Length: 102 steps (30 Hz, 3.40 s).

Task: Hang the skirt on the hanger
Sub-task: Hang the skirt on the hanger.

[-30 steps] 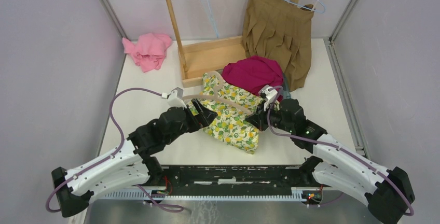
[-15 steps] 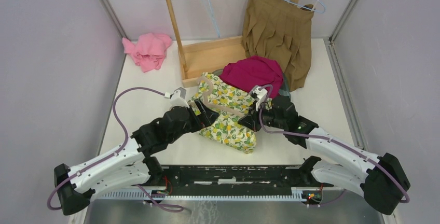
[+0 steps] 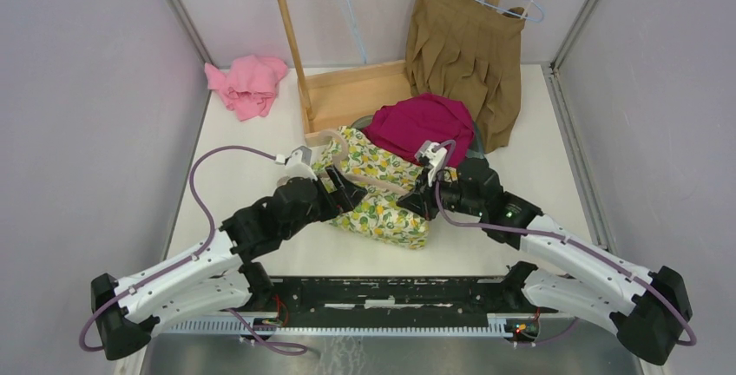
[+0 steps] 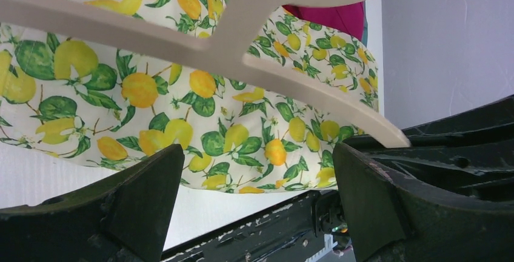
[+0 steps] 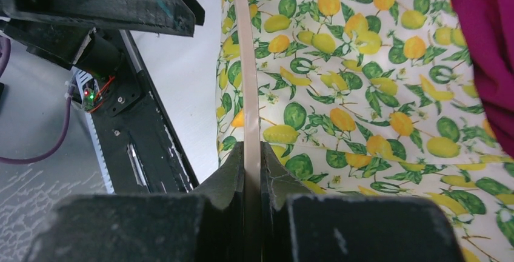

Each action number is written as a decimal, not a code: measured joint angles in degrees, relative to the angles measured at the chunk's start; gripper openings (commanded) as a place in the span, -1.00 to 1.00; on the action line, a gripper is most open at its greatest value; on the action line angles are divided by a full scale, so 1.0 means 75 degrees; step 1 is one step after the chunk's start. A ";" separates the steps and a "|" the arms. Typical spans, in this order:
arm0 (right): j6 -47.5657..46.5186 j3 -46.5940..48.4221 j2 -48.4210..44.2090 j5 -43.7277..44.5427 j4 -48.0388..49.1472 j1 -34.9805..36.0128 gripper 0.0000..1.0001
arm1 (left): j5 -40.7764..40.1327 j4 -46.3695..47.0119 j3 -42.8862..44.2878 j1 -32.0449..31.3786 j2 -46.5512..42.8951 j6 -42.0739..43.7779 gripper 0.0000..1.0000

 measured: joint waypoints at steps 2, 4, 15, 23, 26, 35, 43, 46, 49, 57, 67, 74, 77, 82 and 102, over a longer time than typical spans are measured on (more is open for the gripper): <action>-0.0035 0.0114 -0.0146 0.0099 -0.0087 0.0000 -0.97 | -0.0003 -0.0003 0.0000 0.0003 -0.0015 0.0000 0.99; -0.0064 0.0262 -0.0265 0.0207 -0.0157 0.0009 -0.97 | -0.0006 -0.0009 0.0000 0.0003 -0.0058 0.0003 0.99; -0.0405 0.1288 -0.0408 0.0997 -0.0548 0.0012 -0.97 | -0.0303 -0.0434 0.0670 0.0015 -0.0720 0.0315 0.99; -0.0612 0.1533 -0.0408 0.1515 -0.0836 0.0012 -0.98 | -0.0822 -0.0682 0.0705 0.0015 -0.0994 0.0455 0.99; -0.0662 0.1533 -0.0425 0.1740 -0.0997 0.0015 -0.98 | -0.0909 -0.0487 -0.0119 0.0015 -0.1215 0.0259 0.99; -0.0743 0.1533 -0.0554 0.2337 -0.1154 0.0015 -0.97 | -0.1239 0.0915 -0.3255 0.0041 -0.2428 -0.0903 0.73; -0.0743 0.1530 -0.0694 0.2640 -0.1358 0.0015 -0.98 | -0.1469 0.3258 -0.4033 0.0230 -0.2159 -0.1093 0.99; -0.0737 0.1530 -0.0863 0.2713 -0.1445 0.0015 -0.98 | -0.1448 0.4275 -0.4459 0.0490 -0.1926 -0.1093 0.99; -0.0699 0.1530 -0.1014 0.2722 -0.1507 0.0015 -0.98 | -0.1224 0.5071 -0.4543 0.0982 -0.1329 -0.1093 0.99; -0.0627 0.1635 -0.1116 0.2710 -0.1580 0.0015 -0.98 | -0.0160 0.7659 -0.4543 0.2340 0.1046 -0.1489 0.99; -0.0627 0.2046 -0.1107 0.2707 -0.1693 0.0015 -0.98 | -0.0198 0.9964 -0.4677 0.2401 0.1367 -0.1833 0.98; -0.0627 0.2291 -0.1003 0.2681 -0.1746 0.0015 -0.97 | -0.0277 1.0628 -0.4677 0.2404 0.1781 -0.1833 0.99; -0.0624 0.2396 -0.0976 0.2643 -0.1778 0.0015 -0.97 | -0.0297 1.0958 -0.4680 0.2404 0.2232 -0.1833 0.99; -0.0624 0.2527 -0.0973 0.2637 -0.1818 0.0015 -0.97 | -0.0361 1.1832 -0.4677 0.2404 0.3206 -0.1833 0.99; -0.0624 0.2757 -0.1084 0.2643 -0.2075 0.0015 -0.97 | -0.0236 1.4685 -0.4124 0.2401 0.5560 -0.1606 0.99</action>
